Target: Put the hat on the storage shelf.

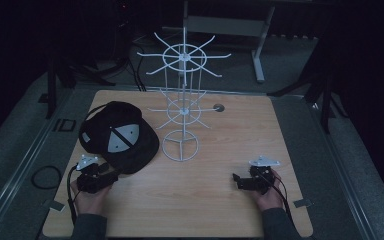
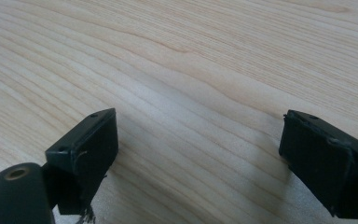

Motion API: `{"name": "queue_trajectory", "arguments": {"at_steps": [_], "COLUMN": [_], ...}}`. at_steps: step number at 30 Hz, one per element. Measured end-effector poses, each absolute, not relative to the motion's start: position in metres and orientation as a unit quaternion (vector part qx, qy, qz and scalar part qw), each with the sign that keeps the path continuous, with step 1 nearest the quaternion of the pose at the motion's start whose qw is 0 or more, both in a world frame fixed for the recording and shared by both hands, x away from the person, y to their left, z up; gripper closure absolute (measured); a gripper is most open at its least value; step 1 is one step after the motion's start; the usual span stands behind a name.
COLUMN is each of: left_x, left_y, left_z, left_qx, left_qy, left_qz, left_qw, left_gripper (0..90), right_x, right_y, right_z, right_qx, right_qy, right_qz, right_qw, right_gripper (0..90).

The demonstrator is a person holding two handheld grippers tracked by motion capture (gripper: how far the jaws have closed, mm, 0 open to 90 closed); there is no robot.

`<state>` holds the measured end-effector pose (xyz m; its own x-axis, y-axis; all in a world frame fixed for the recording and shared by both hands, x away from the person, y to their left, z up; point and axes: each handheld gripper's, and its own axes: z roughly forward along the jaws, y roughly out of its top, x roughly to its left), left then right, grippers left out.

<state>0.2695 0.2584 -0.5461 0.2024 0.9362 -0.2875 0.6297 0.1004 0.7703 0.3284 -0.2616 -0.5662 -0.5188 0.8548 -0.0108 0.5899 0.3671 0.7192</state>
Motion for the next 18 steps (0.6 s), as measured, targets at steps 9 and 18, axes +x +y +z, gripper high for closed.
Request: {"name": "queue_trajectory", "arguments": {"at_steps": [9, 18], "left_x": [0.2691, 0.2716], "left_y": [0.2533, 0.2524], "left_z": [-0.5472, -0.5487], "left_qx": [0.655, 0.656], "left_qy": [0.598, 0.594], "left_qz": [0.176, 0.169], "left_qw": [0.428, 0.434], "left_gripper": [35.3, 34.9], "right_x": [0.3283, 0.3283], "right_y": [-0.2615, -0.2611], "right_z": [-0.5662, -0.5662], "right_qx": [0.450, 0.451], "right_qy": [0.803, 0.802], "right_qz": [0.338, 0.338], "right_qw": [0.196, 0.197], "right_gripper": [11.5, 11.5]}}
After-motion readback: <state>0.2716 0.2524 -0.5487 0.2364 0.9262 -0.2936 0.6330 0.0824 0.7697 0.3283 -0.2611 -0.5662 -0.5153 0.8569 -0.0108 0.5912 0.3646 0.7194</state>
